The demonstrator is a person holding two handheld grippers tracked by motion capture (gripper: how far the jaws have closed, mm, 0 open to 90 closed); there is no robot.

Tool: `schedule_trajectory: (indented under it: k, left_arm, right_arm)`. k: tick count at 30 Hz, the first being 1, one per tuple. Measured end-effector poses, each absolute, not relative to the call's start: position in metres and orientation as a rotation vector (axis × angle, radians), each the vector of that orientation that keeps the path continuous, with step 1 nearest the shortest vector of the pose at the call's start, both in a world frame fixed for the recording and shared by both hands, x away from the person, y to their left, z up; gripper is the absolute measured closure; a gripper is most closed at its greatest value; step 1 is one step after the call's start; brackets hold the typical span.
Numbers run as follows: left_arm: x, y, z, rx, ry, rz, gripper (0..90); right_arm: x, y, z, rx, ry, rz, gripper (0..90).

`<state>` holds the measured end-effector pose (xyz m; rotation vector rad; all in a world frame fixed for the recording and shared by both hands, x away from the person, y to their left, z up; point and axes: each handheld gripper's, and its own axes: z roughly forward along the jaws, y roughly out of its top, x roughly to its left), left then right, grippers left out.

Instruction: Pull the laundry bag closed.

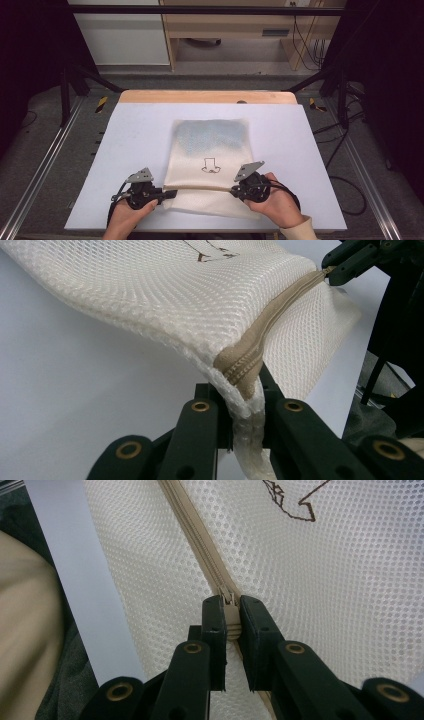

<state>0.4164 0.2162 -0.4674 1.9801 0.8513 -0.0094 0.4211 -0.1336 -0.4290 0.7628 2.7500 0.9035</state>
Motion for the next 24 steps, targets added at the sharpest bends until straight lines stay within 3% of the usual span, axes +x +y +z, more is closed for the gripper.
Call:
schedule_trajectory:
  k: [24]
  left_arm:
    - [0.416,0.216,-0.467,1.989,0.851,0.002,83.5]
  right_arm:
    - [0.415,-0.164,-0.435,0.882,2.707,0.893,81.9]
